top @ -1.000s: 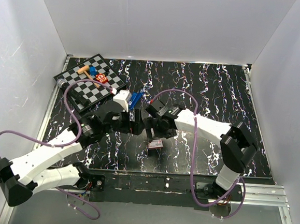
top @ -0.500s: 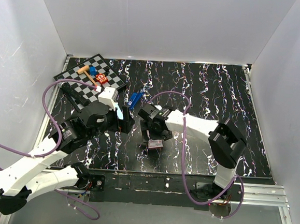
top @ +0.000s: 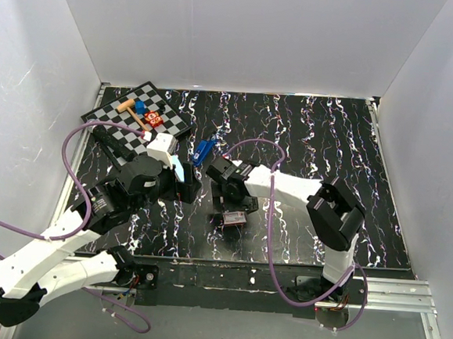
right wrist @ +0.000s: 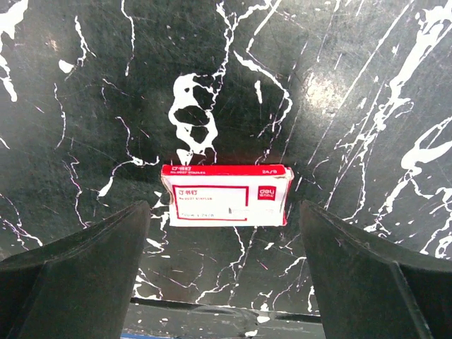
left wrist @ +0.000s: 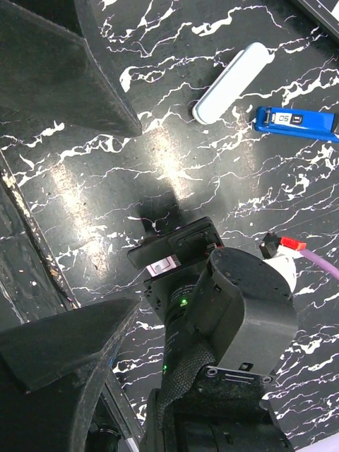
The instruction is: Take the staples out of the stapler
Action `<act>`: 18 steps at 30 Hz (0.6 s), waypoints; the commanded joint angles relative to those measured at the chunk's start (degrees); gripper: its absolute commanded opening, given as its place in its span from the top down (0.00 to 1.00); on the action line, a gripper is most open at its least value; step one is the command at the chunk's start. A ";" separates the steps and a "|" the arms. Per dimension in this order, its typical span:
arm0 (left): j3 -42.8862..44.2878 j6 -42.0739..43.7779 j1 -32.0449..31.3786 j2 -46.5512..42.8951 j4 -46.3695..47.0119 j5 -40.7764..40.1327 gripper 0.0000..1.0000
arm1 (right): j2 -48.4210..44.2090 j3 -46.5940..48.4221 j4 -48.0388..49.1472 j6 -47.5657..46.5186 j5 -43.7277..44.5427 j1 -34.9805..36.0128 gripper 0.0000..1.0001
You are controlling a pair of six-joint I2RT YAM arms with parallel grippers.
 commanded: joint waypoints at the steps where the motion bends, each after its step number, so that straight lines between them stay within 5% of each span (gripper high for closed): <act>1: -0.96 0.92 0.15 -1.17 0.71 -1.24 0.02 | 1.68 2.79 -1.58 1.47 0.72 0.25 0.05; 18: -1.14 1.19 0.15 -0.47 1.86 -0.80 0.02 | 5.02 4.37 -3.69 2.44 0.37 0.34 0.05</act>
